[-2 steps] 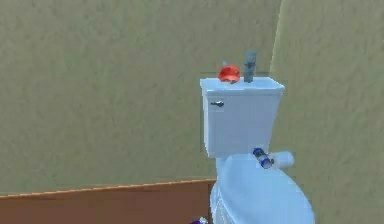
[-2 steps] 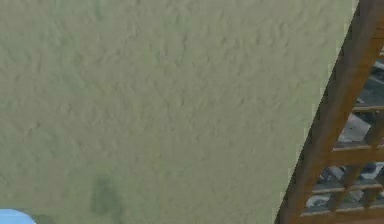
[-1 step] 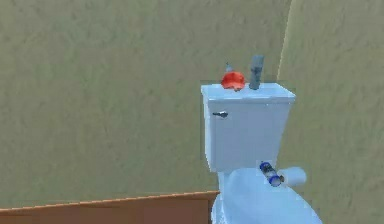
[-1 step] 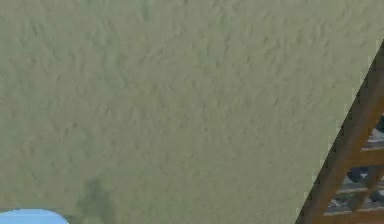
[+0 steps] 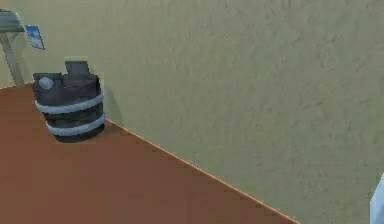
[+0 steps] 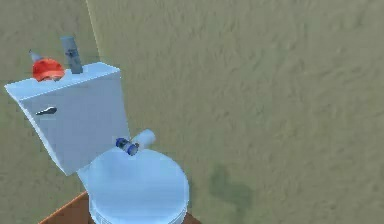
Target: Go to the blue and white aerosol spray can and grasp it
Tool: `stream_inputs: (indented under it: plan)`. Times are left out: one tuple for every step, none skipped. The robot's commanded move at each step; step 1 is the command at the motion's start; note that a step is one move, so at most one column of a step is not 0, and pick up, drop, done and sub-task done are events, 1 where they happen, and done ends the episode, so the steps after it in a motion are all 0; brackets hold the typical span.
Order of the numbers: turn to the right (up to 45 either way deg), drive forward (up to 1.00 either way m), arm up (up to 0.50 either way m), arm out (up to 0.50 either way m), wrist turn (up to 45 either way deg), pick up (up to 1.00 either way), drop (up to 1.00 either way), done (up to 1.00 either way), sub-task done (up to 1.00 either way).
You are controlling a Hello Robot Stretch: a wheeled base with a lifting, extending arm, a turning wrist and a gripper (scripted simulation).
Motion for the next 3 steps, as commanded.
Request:
stream_inputs:
  plan:
    - [-15.0, 0.0, 0.0, 0.0, 0.0, 0.0, 0.0, 0.0, 0.0]
    - [45.0, 0.0, 0.0, 0.0, 0.0, 0.0, 0.0, 0.0, 0.0]
    - [0.0, 0.7, 0.0, 0.0, 0.0, 0.0, 0.0, 0.0, 0.0]
